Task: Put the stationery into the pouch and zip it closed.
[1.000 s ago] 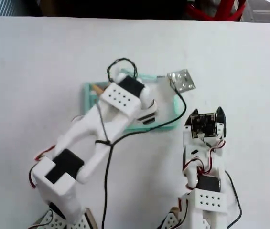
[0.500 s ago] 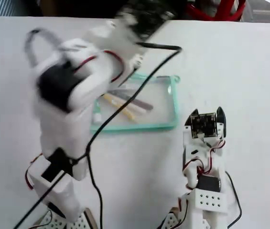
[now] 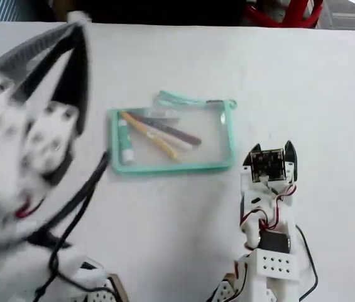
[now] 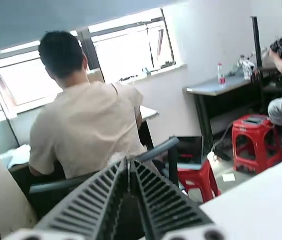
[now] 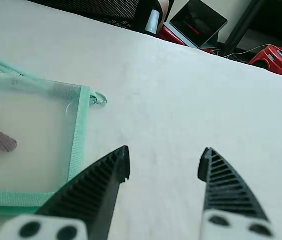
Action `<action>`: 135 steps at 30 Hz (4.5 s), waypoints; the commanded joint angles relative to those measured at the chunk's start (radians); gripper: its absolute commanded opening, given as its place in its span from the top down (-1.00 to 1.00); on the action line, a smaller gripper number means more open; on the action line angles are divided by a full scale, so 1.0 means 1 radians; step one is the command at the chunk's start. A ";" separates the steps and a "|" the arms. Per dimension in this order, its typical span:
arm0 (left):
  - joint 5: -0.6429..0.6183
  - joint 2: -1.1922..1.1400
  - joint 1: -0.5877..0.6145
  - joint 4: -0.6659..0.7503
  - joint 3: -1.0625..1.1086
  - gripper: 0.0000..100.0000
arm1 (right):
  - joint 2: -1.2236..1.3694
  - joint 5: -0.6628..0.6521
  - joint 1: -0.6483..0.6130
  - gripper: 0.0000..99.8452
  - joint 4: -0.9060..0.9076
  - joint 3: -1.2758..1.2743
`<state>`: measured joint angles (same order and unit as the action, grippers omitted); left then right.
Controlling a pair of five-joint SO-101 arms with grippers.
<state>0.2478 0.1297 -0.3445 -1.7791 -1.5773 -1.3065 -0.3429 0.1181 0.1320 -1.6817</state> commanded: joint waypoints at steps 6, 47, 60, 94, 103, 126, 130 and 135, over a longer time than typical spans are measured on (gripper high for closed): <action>0.002 0.286 0.237 -0.011 0.012 0.94 | -0.012 -0.011 0.004 0.56 0.025 -0.014; 0.003 1.307 0.489 0.348 1.280 0.94 | -0.005 -0.011 0.004 0.56 0.041 -0.014; 0.003 1.517 0.489 1.117 2.391 0.94 | -0.010 -0.011 0.004 0.56 0.045 -0.014; 0.002 1.535 0.409 1.036 3.276 0.94 | -0.268 -0.002 -0.068 0.56 0.308 0.112; -0.003 1.535 0.414 1.013 3.276 0.94 | -0.446 0.195 -0.163 0.56 0.809 0.313; -0.038 1.535 0.453 0.641 3.262 0.95 | -0.493 0.215 -0.251 0.55 0.926 -0.008; -0.247 1.535 0.481 0.629 3.261 0.95 | -0.493 0.216 -0.232 0.55 1.006 -0.008; -0.331 1.535 0.481 0.563 3.248 0.95 | -0.490 0.209 -0.232 0.56 1.139 -0.008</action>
<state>-0.0361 1.6609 0.1281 -1.1960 1.7047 -1.7914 -0.1358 -0.1258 1.2290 -1.6817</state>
